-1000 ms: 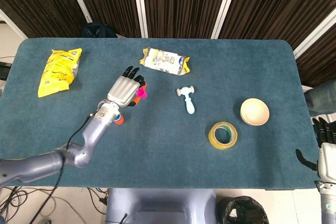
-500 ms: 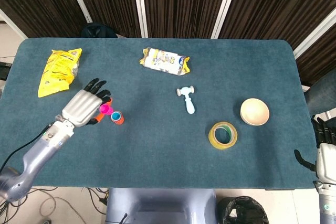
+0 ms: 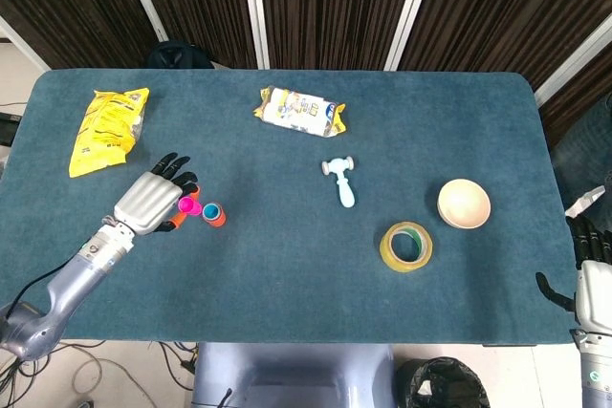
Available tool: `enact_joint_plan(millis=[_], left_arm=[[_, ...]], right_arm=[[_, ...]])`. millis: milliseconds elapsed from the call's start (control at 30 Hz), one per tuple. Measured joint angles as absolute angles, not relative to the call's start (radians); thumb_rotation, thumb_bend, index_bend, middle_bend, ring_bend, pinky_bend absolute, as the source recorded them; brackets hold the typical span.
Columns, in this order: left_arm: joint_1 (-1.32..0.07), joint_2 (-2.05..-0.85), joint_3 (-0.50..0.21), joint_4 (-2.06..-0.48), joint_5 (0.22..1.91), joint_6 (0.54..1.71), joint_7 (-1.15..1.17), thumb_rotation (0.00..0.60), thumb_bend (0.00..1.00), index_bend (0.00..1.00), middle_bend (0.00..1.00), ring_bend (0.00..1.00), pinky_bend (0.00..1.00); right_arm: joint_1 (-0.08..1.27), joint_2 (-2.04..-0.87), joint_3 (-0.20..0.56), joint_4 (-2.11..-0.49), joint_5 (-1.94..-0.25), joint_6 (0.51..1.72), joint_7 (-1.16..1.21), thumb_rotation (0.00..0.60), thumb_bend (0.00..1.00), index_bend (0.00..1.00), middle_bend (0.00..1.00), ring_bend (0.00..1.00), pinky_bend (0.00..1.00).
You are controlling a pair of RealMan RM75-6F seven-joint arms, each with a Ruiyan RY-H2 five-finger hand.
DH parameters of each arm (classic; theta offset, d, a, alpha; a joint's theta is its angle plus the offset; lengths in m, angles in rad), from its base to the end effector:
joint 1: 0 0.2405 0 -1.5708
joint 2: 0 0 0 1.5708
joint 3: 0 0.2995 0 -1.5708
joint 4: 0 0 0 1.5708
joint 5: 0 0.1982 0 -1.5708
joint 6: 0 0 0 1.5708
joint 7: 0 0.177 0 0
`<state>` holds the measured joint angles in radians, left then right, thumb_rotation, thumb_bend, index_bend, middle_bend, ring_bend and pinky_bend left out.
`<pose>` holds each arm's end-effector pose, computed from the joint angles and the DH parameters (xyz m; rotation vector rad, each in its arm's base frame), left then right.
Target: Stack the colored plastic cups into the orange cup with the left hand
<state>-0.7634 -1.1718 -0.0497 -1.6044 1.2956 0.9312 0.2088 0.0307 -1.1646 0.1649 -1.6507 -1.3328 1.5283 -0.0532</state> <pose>-0.1970 0.3984 0.0935 -2.0033 -0.7138 -0.7895 -0.3619 -0.2149 0.2058 1.1171 -0.9208 0.8992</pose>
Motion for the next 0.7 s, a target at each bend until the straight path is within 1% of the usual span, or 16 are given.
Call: enact_joint_plan(millis=[233, 700], left_arm=[[-0.771, -1.25, -0.056, -1.521, 1.307, 0.919, 0.185, 0.6, 0.38, 0.45, 0.25, 0.0, 0.0], [-0.776, -1.317, -0.057, -1.443, 1.309, 0.901, 0.187, 0.6, 0.38, 0.44, 0.25, 0.0, 0.0]], right_arm=[[0.032, -1.164, 0.168, -1.649, -1.329, 1.525, -0.046, 0.6, 0.32, 0.1, 0.08, 0.13, 0.08], [0.028, -1.157, 0.17, -1.651, -1.33, 1.53, -0.035, 0.6, 0.32, 0.09, 0.08, 0.13, 0.08]])
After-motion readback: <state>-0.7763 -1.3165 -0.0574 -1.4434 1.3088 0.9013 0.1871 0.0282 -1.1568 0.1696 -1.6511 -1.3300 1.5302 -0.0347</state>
